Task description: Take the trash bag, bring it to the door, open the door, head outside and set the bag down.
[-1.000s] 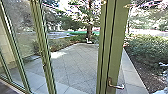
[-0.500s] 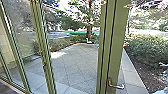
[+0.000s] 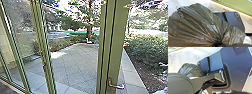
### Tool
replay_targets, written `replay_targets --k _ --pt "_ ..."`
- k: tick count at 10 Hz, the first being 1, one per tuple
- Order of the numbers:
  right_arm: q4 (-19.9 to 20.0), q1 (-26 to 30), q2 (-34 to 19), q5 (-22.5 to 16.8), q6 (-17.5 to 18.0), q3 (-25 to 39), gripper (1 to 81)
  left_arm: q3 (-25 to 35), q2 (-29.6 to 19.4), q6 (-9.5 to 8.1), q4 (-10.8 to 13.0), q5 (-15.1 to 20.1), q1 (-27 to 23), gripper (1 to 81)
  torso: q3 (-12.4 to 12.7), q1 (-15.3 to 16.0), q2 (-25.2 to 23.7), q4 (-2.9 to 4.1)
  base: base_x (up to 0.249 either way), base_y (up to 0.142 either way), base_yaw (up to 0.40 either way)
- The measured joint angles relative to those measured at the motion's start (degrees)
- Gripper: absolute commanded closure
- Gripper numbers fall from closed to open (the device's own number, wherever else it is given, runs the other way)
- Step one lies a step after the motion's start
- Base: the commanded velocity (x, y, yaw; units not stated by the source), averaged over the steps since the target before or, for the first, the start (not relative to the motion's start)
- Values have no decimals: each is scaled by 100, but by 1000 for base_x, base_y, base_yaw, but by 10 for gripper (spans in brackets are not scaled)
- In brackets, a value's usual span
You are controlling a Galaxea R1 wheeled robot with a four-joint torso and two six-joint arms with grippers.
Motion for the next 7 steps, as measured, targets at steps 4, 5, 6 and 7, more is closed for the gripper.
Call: replay_targets --k 4,5,6,7 --pt "-2 -105 -1226 319 -22 1624 10 9 -11 0 -6 4 5 811 0 0 0 0 0 0 0" --pt "-4 -177 -1521 451 -33 2038 10 9 -10 1 -11 6 5 811 0 0 2 0 0 0 0" --pt "-6 -255 -1775 581 -71 2388 10 9 -10 -2 -20 -2 5 811 0 0 2 0 0 0 0" --pt "-6 -306 -2029 700 -116 2708 10 9 -7 1 -20 6 7 811 0 0 2 0 0 0 0"
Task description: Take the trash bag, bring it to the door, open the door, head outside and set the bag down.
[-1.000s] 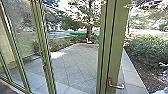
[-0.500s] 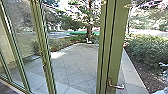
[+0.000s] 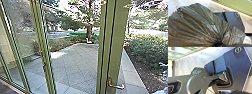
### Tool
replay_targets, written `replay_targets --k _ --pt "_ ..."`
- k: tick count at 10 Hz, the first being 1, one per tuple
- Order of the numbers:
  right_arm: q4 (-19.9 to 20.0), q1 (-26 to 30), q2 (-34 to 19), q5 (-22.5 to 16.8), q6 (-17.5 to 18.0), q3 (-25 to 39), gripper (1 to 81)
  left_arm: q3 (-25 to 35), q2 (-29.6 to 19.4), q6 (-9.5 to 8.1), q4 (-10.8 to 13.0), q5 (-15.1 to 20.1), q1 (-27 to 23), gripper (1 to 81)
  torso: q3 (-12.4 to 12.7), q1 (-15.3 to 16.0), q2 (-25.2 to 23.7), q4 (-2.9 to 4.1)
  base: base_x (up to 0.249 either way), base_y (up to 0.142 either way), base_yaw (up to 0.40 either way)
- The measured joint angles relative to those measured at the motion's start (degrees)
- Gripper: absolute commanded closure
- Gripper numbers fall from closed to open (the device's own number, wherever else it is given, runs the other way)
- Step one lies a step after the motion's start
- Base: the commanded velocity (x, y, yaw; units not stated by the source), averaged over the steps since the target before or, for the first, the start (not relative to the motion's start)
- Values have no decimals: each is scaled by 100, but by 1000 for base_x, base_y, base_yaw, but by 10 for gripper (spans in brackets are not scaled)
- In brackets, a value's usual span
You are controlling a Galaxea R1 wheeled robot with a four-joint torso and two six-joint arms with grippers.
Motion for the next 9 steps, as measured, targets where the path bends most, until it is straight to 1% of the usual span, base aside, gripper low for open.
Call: replay_targets --k 3,4,6,9 --pt "2 -6 -834 243 -107 885 10 0 30 -1 0 -4 0 811 0 0 -2 0 0 0 0" --pt "2 49 -1265 297 -145 1384 10 4 46 -1 0 -4 0 811 0 0 -2 0 0 0 0" --pt "4 168 -2065 345 -173 2139 10 4 61 -1 0 -4 -2 811 0 0 -2 0 0 0 0" --pt "9 446 -2850 369 -206 2983 10 4 61 0 0 -2 -2 811 0 0 -2 0 0 0 0"
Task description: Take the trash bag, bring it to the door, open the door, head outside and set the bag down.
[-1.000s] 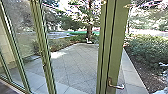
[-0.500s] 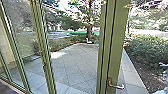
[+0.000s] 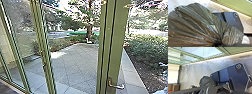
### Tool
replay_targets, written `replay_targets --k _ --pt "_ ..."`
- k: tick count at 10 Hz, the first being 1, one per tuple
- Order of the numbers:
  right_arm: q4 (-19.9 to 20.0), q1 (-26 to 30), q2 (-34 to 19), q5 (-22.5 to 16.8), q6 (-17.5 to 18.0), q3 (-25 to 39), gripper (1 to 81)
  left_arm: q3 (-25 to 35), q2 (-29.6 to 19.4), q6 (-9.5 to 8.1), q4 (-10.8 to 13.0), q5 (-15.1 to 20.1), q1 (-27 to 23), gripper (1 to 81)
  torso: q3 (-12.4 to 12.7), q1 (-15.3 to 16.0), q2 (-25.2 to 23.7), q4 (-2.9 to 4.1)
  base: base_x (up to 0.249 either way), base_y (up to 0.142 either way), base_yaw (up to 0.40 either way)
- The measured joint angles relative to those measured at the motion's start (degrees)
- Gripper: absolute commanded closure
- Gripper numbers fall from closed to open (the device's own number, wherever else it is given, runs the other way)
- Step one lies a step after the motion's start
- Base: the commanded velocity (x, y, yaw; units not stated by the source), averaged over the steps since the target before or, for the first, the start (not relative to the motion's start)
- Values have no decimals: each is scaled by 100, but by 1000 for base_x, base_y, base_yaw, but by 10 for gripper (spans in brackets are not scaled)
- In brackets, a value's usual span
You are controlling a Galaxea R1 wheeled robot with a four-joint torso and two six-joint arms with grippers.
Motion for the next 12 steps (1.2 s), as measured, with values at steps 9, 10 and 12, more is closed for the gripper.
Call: replay_targets --k 9,10,12 --pt "703 2164 -1186 -992 -20 801 10 -33 82 -1 0 -4 2 811 0 2 2 0 0 0 0" --pt "813 2467 -1236 -1229 -11 848 10 -33 82 -1 0 -1 2 811 0 2 2 0 0 0 0" --pt "1036 3220 -1326 -1743 52 914 10 -37 95 -1 0 -1 2 811 -2 2 2 0 0 0 0"
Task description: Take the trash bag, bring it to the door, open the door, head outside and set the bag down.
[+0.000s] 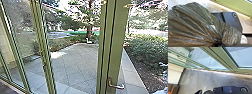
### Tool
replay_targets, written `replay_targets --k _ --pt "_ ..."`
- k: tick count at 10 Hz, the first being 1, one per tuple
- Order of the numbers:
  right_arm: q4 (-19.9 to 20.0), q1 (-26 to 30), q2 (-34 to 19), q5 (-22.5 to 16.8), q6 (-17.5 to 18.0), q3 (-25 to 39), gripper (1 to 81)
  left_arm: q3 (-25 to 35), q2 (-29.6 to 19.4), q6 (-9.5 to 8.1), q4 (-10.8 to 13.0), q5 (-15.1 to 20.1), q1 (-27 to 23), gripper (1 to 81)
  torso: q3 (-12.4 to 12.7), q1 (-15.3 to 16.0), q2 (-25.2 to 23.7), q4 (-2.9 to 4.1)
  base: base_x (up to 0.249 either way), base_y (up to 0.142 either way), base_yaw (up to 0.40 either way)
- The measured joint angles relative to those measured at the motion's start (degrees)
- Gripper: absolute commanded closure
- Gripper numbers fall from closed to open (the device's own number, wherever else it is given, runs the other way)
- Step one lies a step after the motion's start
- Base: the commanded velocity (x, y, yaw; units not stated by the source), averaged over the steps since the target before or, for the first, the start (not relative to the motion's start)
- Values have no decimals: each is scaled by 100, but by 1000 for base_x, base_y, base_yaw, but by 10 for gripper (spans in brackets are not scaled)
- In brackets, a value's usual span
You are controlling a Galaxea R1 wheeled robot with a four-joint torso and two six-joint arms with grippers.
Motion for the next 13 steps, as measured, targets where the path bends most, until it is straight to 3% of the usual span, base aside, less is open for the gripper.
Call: replay_targets --k 2,6,13 --pt "151 785 -102 -583 178 20 10 0 0 0 0 0 0 811 0 0 0 0 0 0 0" --pt "267 2004 -188 -1610 925 55 10 0 4 0 0 0 -2 811 0 0 0 0 0 0 0" --pt "262 3619 182 -2799 2036 -96 10 -11 98 0 -2 -2 -2 811 0 2 0 0 0 0 0"
